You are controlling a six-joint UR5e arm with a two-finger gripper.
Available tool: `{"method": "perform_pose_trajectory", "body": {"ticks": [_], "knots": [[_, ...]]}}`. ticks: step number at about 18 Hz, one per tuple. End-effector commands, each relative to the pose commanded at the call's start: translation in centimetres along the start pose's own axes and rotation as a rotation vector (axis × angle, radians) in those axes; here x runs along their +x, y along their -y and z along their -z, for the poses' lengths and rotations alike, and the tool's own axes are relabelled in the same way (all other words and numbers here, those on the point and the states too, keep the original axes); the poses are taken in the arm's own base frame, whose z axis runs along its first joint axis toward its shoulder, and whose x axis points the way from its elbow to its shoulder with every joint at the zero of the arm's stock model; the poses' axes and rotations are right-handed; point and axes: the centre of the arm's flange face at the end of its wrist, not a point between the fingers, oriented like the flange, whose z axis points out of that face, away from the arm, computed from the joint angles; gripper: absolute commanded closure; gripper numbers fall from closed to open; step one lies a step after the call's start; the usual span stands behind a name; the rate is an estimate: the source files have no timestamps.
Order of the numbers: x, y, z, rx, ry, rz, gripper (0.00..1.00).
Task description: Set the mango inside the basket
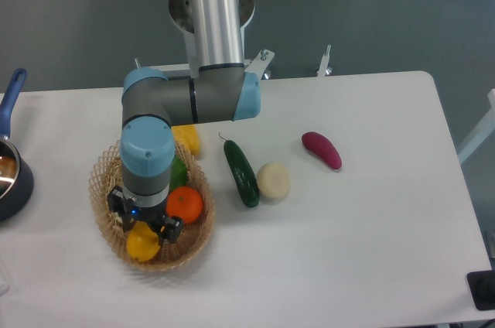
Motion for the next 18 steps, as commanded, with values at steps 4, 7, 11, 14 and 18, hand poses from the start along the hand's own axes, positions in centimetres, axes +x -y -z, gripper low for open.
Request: {"method": "perform_pose_trajectory", "body": {"ticks": [4, 7, 11, 14, 18], "knots": [[-2.1, 0.3, 5.3, -0.001, 0.173, -0.027, 0.00], [-5.5, -0.1, 10.0, -0.019, 0.311, -0.092, 0.00], [-11.6, -3.4, 17.3, -0.033, 0.421, -0.117, 0.00], [-15.8, -9.2, 22.4, -0.147, 0.402, -0.335, 0.00], [-16.9, -13.3, 26.3, -0.202, 0.361, -0.501, 0.00]]}}
